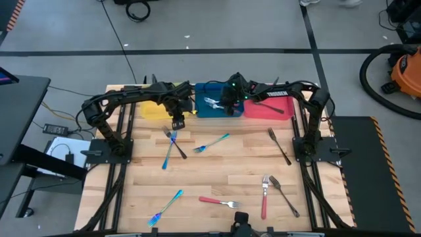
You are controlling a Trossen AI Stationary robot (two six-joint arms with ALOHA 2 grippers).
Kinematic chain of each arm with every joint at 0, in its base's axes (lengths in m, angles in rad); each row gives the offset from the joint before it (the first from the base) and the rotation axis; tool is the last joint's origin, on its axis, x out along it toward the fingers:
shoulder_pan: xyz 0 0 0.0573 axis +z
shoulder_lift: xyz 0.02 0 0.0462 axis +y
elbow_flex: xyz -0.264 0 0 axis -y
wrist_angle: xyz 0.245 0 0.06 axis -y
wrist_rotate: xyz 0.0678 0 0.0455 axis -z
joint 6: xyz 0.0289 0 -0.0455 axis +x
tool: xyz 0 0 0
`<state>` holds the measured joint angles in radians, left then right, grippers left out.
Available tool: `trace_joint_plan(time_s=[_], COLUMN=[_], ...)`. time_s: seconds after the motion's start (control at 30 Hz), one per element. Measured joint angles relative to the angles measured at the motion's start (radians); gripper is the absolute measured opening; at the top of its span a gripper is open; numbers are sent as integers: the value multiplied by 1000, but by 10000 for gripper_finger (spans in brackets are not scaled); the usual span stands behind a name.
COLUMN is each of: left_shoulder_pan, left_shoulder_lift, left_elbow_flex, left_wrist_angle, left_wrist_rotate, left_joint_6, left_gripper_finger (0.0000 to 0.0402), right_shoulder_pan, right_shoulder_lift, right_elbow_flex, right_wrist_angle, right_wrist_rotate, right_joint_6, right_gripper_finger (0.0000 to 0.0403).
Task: Sort silverware by color (type)
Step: Put the black fork into the pink bin
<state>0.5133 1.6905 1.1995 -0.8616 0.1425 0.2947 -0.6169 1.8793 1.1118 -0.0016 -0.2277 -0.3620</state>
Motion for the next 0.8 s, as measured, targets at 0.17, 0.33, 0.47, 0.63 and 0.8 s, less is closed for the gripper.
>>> trace_joint_plan(time_s=[0.17, 0.33, 0.47, 0.63, 0.8], left_shoulder_pan=[0, -5, -29, -89, -157], left_shoulder_lift=[0, 0, 0, -1, -1], left_elbow_flex=[0, 0, -1, -54, -115], left_wrist_angle=[-34, -86, -130, -149, -148], left_wrist_rotate=[0, 1, 0, 2, 2], left_joint_6=[-28, -75, -101, -74, -18], left_gripper_finger=[112, 112, 112, 112, 112], right_shoulder_pan=[9, 35, 70, 116, 155], right_shoulder_lift=[-14, -85, -161, -243, -306], right_elbow_flex=[-1, -1, -1, -1, -1], right_wrist_angle=[-1, -15, -48, -135, -189], right_wrist_rotate=[54, 89, 88, 98, 139], right_joint_6=[2, 2, 3, 3, 2], right_gripper_finger=[98, 101, 100, 100, 101])
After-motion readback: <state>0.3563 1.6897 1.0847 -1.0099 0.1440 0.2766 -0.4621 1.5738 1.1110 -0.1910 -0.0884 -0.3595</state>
